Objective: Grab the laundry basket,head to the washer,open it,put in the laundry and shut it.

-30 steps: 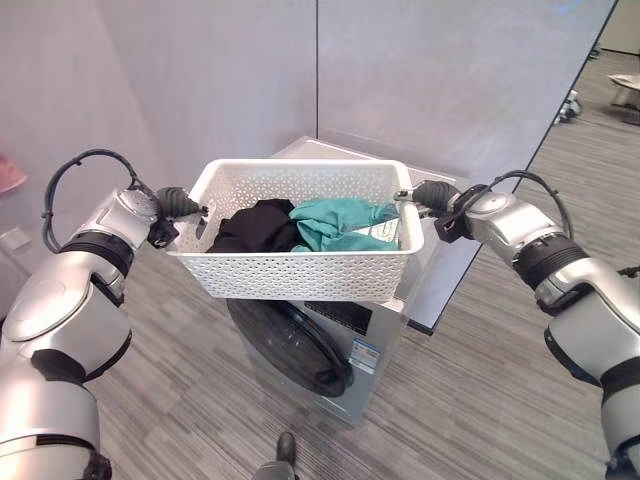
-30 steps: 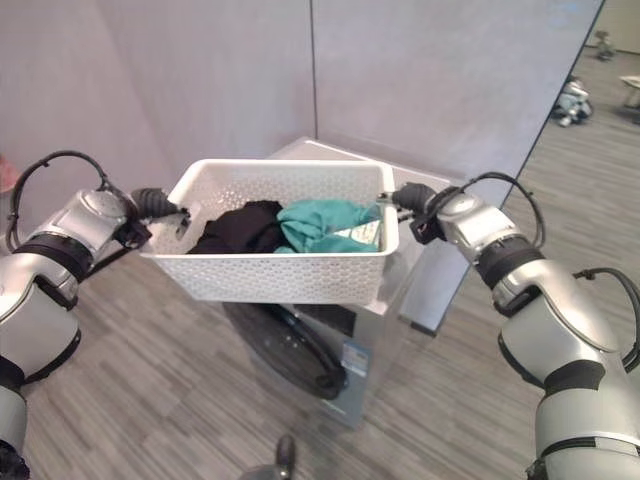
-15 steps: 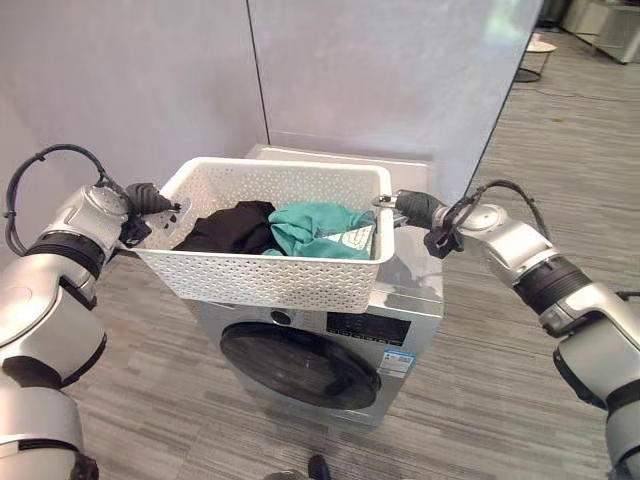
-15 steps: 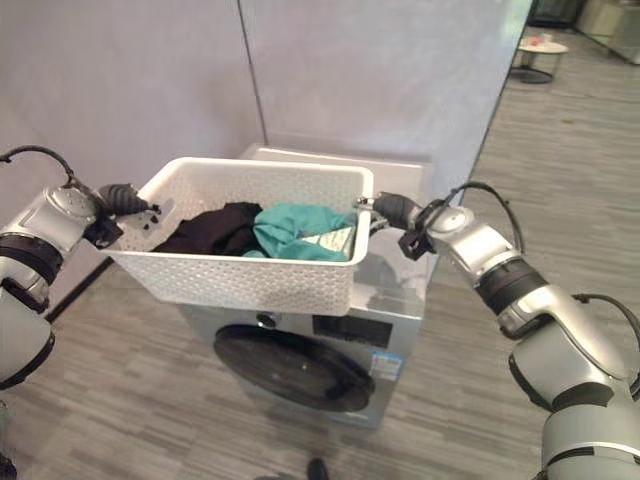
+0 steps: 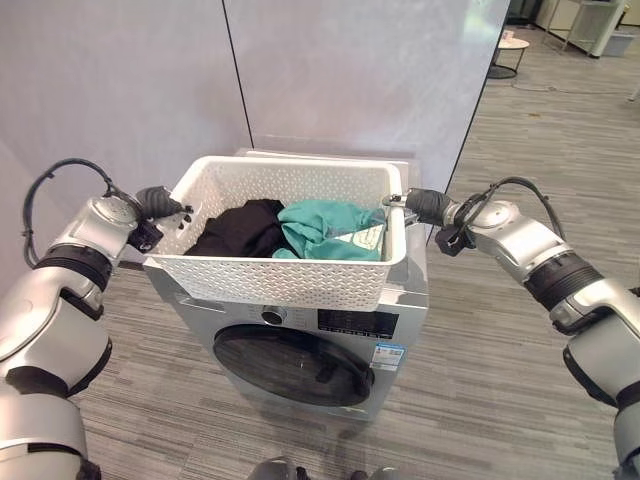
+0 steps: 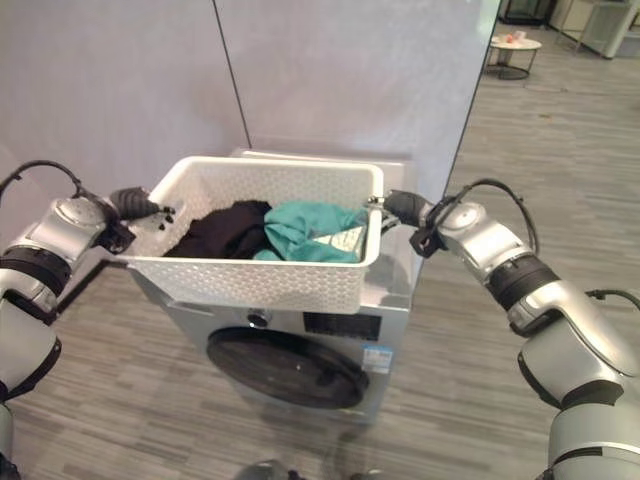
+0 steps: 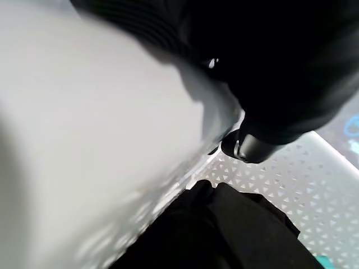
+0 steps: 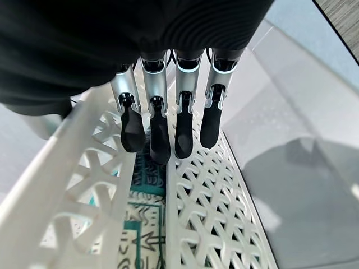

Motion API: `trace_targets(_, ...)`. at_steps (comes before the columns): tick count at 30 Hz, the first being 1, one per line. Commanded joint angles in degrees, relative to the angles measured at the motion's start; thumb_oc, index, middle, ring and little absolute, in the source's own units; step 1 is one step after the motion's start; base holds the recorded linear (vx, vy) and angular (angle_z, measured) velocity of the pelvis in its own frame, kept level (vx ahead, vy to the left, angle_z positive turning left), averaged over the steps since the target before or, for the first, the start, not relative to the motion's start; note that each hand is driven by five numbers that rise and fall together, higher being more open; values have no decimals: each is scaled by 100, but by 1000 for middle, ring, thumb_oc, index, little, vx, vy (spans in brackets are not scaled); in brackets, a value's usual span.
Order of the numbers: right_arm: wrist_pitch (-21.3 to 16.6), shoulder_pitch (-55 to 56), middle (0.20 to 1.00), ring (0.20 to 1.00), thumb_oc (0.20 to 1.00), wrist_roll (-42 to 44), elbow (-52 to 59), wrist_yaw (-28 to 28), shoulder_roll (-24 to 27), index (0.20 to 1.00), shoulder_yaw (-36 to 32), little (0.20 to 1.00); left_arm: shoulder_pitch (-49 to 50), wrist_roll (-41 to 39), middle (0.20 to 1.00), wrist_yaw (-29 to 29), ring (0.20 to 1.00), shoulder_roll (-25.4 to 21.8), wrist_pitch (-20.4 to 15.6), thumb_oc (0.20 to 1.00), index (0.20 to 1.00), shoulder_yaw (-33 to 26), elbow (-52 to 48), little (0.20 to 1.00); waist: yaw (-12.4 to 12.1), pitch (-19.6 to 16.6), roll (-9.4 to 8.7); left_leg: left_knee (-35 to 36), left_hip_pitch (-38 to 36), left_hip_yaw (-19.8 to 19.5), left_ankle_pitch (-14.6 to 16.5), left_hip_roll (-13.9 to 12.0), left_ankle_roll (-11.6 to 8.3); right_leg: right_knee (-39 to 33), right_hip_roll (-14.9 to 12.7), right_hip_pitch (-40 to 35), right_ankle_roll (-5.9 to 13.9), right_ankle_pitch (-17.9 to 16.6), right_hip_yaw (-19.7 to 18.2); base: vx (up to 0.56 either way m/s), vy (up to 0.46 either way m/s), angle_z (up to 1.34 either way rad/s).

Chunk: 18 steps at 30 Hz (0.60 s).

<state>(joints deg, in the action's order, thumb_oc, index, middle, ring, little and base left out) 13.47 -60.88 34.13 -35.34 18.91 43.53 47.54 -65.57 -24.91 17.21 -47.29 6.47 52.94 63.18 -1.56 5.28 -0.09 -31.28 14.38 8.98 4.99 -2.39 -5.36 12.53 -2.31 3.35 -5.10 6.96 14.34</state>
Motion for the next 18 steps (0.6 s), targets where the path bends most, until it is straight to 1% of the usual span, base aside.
trace_targets(1, -80, -184, 200, 200, 200, 29, -107, -12, 172, 200, 175, 200, -204, -159, 200, -75, 200, 612, -472, 200, 200, 14, -293, 200, -18, 294, 173, 1294, -321, 74, -400, -242, 250, -1194, 108, -450, 735, -472, 79, 145, 231, 4)
trace_targets(2, -148, -205, 200, 200, 200, -9, -91, -33, 127, 200, 243, 200, -148, -191, 200, -170, 200, 644, -559, 200, 200, 4, -314, 200, -106, 300, 258, 2023, -117, -421, -1038, -359, 46, -1245, 126, -497, 809, -453, -87, 100, 161, 0)
trace_targets(3, -148, -206, 200, 200, 200, -9, -92, -33, 126, 200, 245, 200, -146, -190, 200, -170, 200, 643, -559, 200, 200, 2, -315, 200, -104, 308, 257, 2036, -133, -420, -1044, -356, 45, -1247, 124, -508, 809, -452, -87, 124, 211, -31)
trace_targets(4, -139, -181, 200, 200, 200, -60, -116, -36, 104, 200, 216, 200, -112, -155, 200, -156, 200, 607, -539, 200, 200, 6, -333, 200, -129, 340, 279, 2052, -213, -523, -1002, -340, 16, -1244, 86, -549, 829, -450, -153, 59, 108, -48)
trace_targets(5, -122, -120, 200, 200, 200, -91, -149, -27, 87, 200, 160, 200, -56, -139, 200, -151, 200, 626, -532, 200, 200, -19, -330, 200, -123, 346, 316, 2208, -360, -551, -983, -327, 1, -1285, 66, -606, 870, -467, -186, 91, 189, -57)
trace_targets(7, -134, -21, 200, 200, 200, -114, -156, -29, 75, 200, 72, 200, 51, -132, 200, -185, 200, 684, -546, 200, 200, -35, -398, 200, -88, 303, 381, 2436, -587, -527, -889, -253, 44, -1317, 22, -605, 922, -526, -249, 86, 240, -42)
trace_targets(8, -122, 118, 200, 200, 200, -146, -237, 9, 25, 200, -40, 200, 134, -57, 200, -207, 200, 754, -568, 200, 200, -78, -398, 200, -45, 244, 417, 2581, -727, -508, -824, -154, 89, -1366, -46, -599, 958, -593, -296, 61, 205, -19)
trace_targets(13, -96, 124, 200, 200, 200, -349, -465, 42, -96, 200, -13, 200, 164, 78, 200, -276, 200, 855, -573, 200, 200, -124, -243, 200, -57, 147, 400, 2796, -872, -341, -763, -79, 180, -1467, -157, -547, 1042, -705, -394, 62, 176, -29)
trace_targets(15, -79, 10, 200, 200, 200, -400, -655, 26, -255, 200, -29, 200, 123, 128, 200, -407, 200, 959, -576, 200, 200, -223, 38, 200, -41, 114, 337, 3004, -920, -245, -759, -24, 243, -1553, -217, -426, 1113, -834, -457, 36, 162, -24)
trace_targets(16, -80, 7, 200, 200, 200, -399, -659, 27, -256, 200, -26, 200, 122, 128, 200, -407, 200, 959, -578, 200, 200, -224, 40, 200, -41, 115, 338, 3008, -921, -244, -760, -24, 244, -1554, -217, -425, 1113, -834, -458, 6, 118, -10)
trace_targets(17, -82, -239, 200, 200, 200, -372, -915, -28, -374, 200, 60, 200, 14, 126, 200, -466, 200, 1061, -559, 200, 200, -247, 293, 200, -25, 111, 294, 3154, -935, -204, -789, 4, 263, -1643, -241, -340, 1167, -941, -502, 0, 77, -11)
trace_targets(18, -86, -276, 200, 200, 200, -343, -943, -28, -394, 200, 66, 200, -5, 116, 200, -488, 200, 1076, -564, 200, 200, -254, 296, 200, -28, 111, 289, 3190, -934, -188, -798, 3, 268, -1658, -245, -318, 1176, -956, -514, -2, 87, -13)
